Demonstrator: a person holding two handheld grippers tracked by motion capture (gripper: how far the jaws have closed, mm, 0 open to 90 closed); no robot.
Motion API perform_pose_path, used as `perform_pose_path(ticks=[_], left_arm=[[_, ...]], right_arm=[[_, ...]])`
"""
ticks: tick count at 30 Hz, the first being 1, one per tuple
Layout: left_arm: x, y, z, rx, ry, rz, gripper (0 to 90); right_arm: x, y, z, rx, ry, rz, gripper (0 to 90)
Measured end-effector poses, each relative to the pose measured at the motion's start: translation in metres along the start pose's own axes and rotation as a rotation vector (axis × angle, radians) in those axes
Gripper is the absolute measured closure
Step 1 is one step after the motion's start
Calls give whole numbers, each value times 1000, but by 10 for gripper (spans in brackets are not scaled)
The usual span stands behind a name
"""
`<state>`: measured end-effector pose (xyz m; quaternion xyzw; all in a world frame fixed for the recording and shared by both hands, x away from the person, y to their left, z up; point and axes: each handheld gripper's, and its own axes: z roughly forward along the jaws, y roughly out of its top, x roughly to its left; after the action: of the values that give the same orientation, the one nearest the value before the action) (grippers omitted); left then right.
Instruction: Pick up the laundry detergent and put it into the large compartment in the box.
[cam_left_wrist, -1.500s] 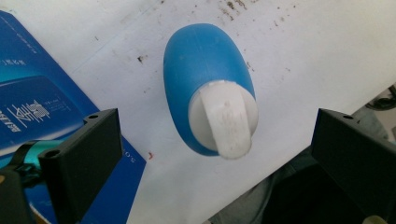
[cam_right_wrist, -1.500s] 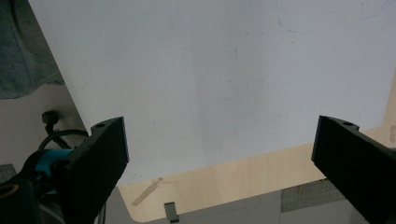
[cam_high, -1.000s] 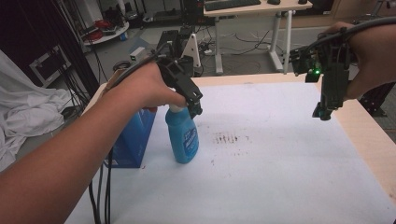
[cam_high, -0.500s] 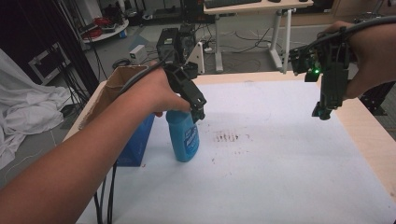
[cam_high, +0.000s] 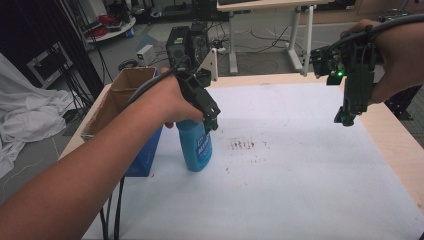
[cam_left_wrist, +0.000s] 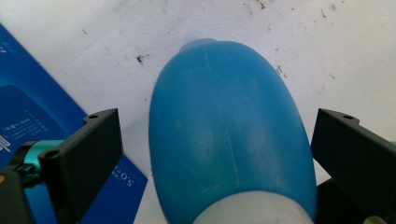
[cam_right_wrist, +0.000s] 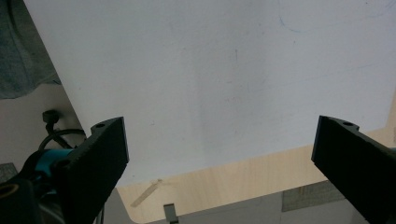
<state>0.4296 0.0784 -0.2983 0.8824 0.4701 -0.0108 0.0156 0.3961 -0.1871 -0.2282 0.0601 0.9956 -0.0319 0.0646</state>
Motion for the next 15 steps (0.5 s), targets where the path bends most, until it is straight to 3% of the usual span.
perform_pose_path(ticks=[8,11,15], left_arm=[[1,1,-1,-16,-1,-2,35],[2,0,-2,-24,-7,3,98],[3,-1,-3,-24,17,8,98]], right_arm=[[-1,1,1,6,4,-3,29],[-1,2,2,5,4,1,29],[-1,3,2,6,4,-3,29]])
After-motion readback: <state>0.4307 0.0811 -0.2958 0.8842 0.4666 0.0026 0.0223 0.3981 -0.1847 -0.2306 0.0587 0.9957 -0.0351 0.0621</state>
